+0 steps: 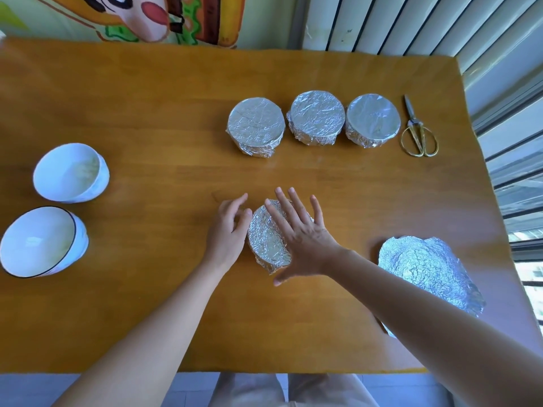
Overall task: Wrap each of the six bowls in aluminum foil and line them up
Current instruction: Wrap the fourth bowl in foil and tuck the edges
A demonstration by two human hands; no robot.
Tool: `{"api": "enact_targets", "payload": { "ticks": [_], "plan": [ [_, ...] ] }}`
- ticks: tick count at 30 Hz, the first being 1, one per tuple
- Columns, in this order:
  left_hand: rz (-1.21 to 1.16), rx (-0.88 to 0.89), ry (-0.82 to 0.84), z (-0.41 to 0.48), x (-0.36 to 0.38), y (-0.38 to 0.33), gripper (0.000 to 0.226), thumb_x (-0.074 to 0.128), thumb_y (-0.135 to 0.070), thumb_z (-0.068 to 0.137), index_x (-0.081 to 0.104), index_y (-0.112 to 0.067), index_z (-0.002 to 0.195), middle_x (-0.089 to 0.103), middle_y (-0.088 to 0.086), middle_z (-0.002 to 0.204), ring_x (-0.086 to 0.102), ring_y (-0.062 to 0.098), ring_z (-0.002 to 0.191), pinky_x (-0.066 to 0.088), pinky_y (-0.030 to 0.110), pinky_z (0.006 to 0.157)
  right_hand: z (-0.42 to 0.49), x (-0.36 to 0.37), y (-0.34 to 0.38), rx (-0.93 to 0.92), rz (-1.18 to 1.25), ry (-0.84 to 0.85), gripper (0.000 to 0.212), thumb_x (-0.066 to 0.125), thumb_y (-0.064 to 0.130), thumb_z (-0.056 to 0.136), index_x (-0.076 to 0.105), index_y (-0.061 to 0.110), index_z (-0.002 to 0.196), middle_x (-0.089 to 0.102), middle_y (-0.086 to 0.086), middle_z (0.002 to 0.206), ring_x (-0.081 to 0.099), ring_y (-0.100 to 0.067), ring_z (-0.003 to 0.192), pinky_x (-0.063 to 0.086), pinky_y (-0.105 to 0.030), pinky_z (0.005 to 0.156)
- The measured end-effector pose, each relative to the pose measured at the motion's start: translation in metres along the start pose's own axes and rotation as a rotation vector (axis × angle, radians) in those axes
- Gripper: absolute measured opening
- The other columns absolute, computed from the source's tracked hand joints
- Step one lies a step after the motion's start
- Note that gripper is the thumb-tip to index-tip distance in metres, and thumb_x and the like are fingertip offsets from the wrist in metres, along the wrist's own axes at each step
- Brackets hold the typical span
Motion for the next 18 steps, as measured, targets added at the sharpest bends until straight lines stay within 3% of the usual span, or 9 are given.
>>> {"api": "enact_targets", "payload": {
  "ticks": [3,5,9,11,13,15,16,18],
  "plan": [
    [0.093,0.079,0.007,-0.005,-0.005,-0.005,0.068,0.043,-0.054,0.091,0.04,-0.018,0.149,0.038,-0.002,0.149,0.036,0.012,0.139,0.032,0.039,0.116,-0.003,-0.006,-0.003,-0.013,0.079,-0.02,0.155,0.062,0.092,0.046,-0.04,0.027,0.143,-0.034,-0.005,0.158,-0.033,-0.025,0.145,-0.02,-0.059,0.114],
    [0.182,0.209,0.075,-0.009,-0.003,-0.017,0.087,0.049,-0.064,0.084,0.026,-0.02,0.156,0.016,0.002,0.163,0.015,0.013,0.151,0.019,0.039,0.121,-0.01,-0.012,-0.01,-0.024,0.181,-0.078,0.151,0.062,0.091,0.049,-0.029,0.025,0.149,-0.026,-0.004,0.161,-0.025,-0.023,0.148,-0.014,-0.058,0.117],
    [0.563,0.455,0.398,-0.012,0.017,-0.043,0.131,0.067,-0.081,0.061,-0.005,-0.029,0.158,-0.028,0.001,0.162,-0.024,0.022,0.15,-0.004,0.052,0.122,-0.036,-0.006,-0.033,0.035,0.418,-0.238,0.14,0.07,0.073,0.058,-0.018,0.022,0.154,-0.015,-0.003,0.164,-0.003,-0.022,0.152,0.006,-0.055,0.117],
    [0.767,0.511,0.495,-0.009,0.027,-0.049,0.141,0.073,-0.08,0.056,-0.017,-0.035,0.155,-0.04,0.002,0.156,-0.036,0.026,0.144,-0.019,0.049,0.117,-0.048,0.008,-0.04,0.12,0.513,-0.221,0.139,0.073,0.061,0.059,-0.019,0.02,0.154,-0.015,0.0,0.163,0.005,-0.024,0.15,0.015,-0.054,0.113],
    [0.881,0.526,0.548,-0.005,0.033,-0.05,0.143,0.074,-0.079,0.056,-0.023,-0.036,0.153,-0.044,0.003,0.154,-0.041,0.028,0.141,-0.022,0.05,0.115,-0.056,0.022,-0.043,0.2,0.649,-0.225,0.135,0.069,0.057,0.058,-0.018,0.019,0.154,-0.004,-0.002,0.162,0.02,-0.025,0.145,0.022,-0.047,0.112],
    [0.937,0.526,0.571,-0.002,0.038,-0.046,0.142,0.073,-0.079,0.057,-0.024,-0.037,0.152,-0.043,0.002,0.154,-0.039,0.029,0.143,-0.02,0.053,0.117,-0.06,0.031,-0.042,0.218,0.775,-0.302,0.124,0.065,0.051,0.061,-0.007,0.013,0.155,0.017,-0.006,0.157,0.04,-0.018,0.126,0.034,-0.026,0.107],
    [0.955,0.525,0.578,-0.001,0.04,-0.043,0.14,0.072,-0.079,0.059,-0.024,-0.037,0.152,-0.041,0.002,0.156,-0.036,0.029,0.144,-0.018,0.053,0.118,-0.062,0.033,-0.041,0.224,0.825,-0.35,0.116,0.065,0.046,0.065,0.002,0.01,0.155,0.027,-0.005,0.152,0.046,-0.014,0.114,0.038,-0.015,0.097],
    [0.97,0.535,0.555,0.0,0.042,-0.036,0.135,0.069,-0.08,0.062,-0.022,-0.037,0.153,-0.033,0.003,0.16,-0.026,0.03,0.149,-0.011,0.054,0.121,-0.062,0.036,-0.038,0.266,0.912,-0.458,0.093,0.07,0.034,0.074,0.024,0.008,0.15,0.047,-0.001,0.138,0.055,-0.009,0.094,0.044,-0.013,0.076]
  ]
}}
Point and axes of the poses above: each hand's wrist, its own z-axis towards the middle knuckle, its own x-axis out of the palm, y = z × x, the point moved 3 cm from there along z, towards the middle knuckle
